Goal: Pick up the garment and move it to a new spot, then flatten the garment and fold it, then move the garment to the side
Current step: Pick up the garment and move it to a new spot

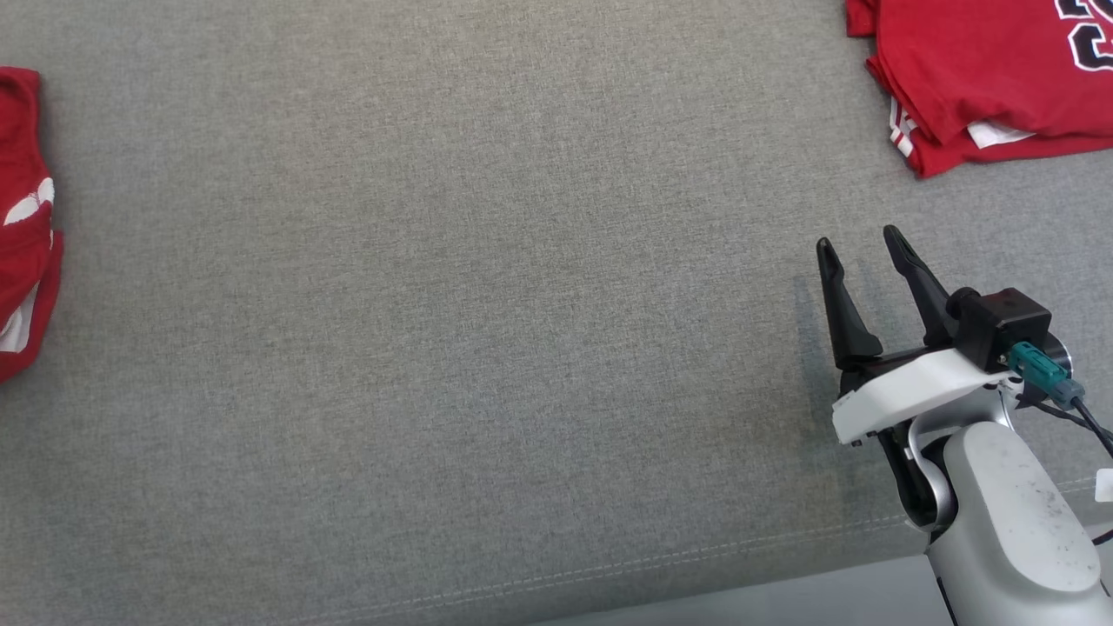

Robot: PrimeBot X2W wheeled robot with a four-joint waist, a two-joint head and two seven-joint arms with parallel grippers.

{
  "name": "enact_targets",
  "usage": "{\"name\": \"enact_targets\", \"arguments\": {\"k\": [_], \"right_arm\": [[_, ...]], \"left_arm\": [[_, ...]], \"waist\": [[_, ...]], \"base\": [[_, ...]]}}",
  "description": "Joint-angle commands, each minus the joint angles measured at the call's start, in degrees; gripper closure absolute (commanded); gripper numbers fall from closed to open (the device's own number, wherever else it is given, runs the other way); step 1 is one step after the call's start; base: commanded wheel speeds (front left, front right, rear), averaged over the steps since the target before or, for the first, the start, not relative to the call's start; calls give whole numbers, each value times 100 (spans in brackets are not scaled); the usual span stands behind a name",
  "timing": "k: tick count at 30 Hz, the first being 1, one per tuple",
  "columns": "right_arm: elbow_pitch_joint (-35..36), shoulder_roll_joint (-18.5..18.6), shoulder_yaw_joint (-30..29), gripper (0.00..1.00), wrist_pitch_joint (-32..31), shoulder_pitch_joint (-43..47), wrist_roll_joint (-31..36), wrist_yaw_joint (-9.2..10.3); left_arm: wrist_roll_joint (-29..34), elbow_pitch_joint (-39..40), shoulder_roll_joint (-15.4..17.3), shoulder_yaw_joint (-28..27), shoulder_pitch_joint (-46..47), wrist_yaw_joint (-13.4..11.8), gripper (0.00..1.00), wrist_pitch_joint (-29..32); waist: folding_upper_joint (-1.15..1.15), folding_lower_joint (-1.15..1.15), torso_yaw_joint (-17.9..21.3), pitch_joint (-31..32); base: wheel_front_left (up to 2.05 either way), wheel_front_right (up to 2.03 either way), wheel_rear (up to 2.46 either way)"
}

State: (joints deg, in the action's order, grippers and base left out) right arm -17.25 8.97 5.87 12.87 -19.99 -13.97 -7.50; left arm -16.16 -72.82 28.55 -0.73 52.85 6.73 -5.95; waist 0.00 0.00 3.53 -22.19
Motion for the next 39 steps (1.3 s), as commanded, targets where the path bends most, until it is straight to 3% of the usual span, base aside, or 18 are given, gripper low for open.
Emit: {"name": "enact_targets", "arguments": {"k": [1, 18, 26, 39], "right_arm": [[-41, -12, 0, 0, 22, 23, 11, 2], [-272, -122, 48, 0, 110, 132, -77, 2], [-338, -179, 8, 0, 156, 166, -88, 2], [-422, -147, 82, 0, 186, 41, -150, 2]], "left_arm": [[-2, 18, 89, 56, 166, 35, 100, -139], [-59, 587, 14, 869, 572, 74, 100, -707], [-313, 846, -106, 1283, 366, 75, 100, -638], [-947, 923, -462, 1937, -453, 75, 100, -38]], "waist": [[0, 0, -37, 112], [0, 0, 23, 687], [0, 0, 20, 695], [0, 0, 83, 658]], "base": [[0, 0, 0], [0, 0, 0], [0, 0, 0], [0, 0, 0]]}}
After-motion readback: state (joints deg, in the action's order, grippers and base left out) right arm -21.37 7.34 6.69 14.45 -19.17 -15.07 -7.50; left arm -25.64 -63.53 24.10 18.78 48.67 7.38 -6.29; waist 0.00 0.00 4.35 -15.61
